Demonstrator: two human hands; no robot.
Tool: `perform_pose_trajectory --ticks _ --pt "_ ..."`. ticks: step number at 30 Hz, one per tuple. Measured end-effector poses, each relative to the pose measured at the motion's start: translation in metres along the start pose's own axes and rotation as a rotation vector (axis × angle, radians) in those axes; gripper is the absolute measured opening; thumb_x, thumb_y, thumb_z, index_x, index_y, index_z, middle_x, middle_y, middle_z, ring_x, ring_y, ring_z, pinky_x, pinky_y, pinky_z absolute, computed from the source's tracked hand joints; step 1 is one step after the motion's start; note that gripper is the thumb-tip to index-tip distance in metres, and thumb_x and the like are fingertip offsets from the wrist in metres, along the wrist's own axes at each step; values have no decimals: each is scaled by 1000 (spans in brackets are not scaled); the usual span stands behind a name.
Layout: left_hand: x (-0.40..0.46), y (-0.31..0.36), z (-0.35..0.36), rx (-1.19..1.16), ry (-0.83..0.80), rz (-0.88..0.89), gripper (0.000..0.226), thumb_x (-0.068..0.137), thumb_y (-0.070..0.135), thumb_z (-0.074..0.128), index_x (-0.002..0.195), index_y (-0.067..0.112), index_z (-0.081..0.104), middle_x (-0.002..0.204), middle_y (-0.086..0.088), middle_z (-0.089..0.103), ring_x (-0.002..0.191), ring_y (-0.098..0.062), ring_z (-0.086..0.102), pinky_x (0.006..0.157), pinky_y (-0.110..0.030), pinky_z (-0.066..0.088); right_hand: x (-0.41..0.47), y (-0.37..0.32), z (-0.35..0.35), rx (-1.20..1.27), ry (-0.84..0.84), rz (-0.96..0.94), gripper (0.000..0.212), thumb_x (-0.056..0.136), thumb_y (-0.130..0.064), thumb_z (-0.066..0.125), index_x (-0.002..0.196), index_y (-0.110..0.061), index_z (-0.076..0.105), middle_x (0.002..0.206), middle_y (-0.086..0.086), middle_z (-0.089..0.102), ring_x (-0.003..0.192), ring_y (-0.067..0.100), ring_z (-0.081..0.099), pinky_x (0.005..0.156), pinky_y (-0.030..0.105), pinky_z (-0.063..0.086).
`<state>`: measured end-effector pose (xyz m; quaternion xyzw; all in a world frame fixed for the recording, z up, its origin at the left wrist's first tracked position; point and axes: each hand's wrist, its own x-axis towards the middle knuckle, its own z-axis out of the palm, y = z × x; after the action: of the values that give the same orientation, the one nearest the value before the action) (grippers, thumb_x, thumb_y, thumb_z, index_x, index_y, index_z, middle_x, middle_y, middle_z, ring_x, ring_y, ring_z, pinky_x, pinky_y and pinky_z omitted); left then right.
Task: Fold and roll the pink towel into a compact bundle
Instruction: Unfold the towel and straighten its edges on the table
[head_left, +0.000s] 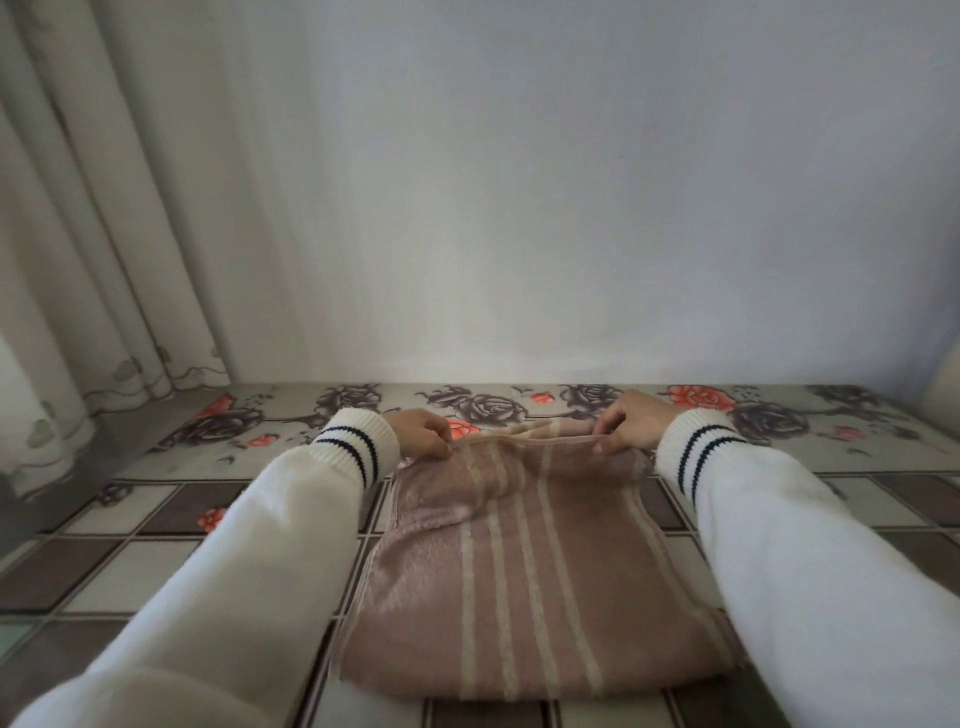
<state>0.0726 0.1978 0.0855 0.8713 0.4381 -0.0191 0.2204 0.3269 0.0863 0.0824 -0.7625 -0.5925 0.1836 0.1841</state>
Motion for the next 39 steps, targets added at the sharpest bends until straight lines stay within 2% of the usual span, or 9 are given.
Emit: perform_pose_trajectory --ticks 6,9,14,19,21,24,28,35,39 --pt "-1 0 -2 138 67 -115 23 92 23 45 110 15 56 127 -12 55 111 -25 50 97 -29 38 -2 -8 -2 74 -39 -23 22 74 -12 75 96 -10 74 80 1 65 83 11 55 80 21 41" --pt "-4 1 -1 166 50 -167 34 93 23 41 125 14 52 136 -11 51 124 -25 47 98 -27 36 -2 -14 -2 99 -5 -63 23 74 -13 75 96 -10 74 67 -11 60 69 3 52 58 3 38" --pt "-7 -5 -5 91 98 -143 30 93 24 45 117 9 58 124 -15 58 116 -28 53 96 -30 40 1 -17 -6 207 74 -77 24 75 -8 74 98 -3 72 68 -8 61 69 4 53 69 19 39" --pt "-7 -8 -17 7 297 -53 16 91 26 51 82 13 55 87 -8 52 83 -16 47 71 -21 31 1 -16 -9 346 246 -121 12 75 -7 73 87 -3 73 64 -7 61 64 4 54 56 9 41" --pt "-6 -7 -20 -23 370 -46 19 91 27 52 81 11 53 86 -7 52 83 -15 46 71 -21 31 2 -20 -10 412 319 -147 7 75 -6 74 81 -9 71 66 -9 61 64 1 54 52 2 40" --pt "-6 -4 -23 -104 468 -19 24 91 26 53 87 5 63 87 -6 54 84 -16 47 73 -23 33 1 -28 -13 448 374 -175 16 75 -7 74 67 -18 66 66 -10 61 66 1 54 59 13 39" --pt "-10 -2 -29 -214 572 32 24 89 28 57 83 6 65 85 -5 58 82 -17 50 72 -24 35 -1 -31 -20 454 408 -181 26 76 -10 73 59 -26 62 61 -10 59 61 2 52 56 14 36" --pt "-14 -2 -39 -222 618 77 23 86 32 60 72 14 59 94 -3 50 87 -16 48 77 -24 35 -9 -25 -35 460 273 -161 6 76 -18 74 74 -13 72 72 -3 66 74 6 58 73 19 42" --pt "-15 0 -40 -195 609 82 21 86 31 60 74 14 59 96 -4 49 88 -16 47 77 -24 34 -14 -24 -42 425 208 -178 10 75 -17 75 67 -20 69 70 -4 66 72 4 59 67 15 42"
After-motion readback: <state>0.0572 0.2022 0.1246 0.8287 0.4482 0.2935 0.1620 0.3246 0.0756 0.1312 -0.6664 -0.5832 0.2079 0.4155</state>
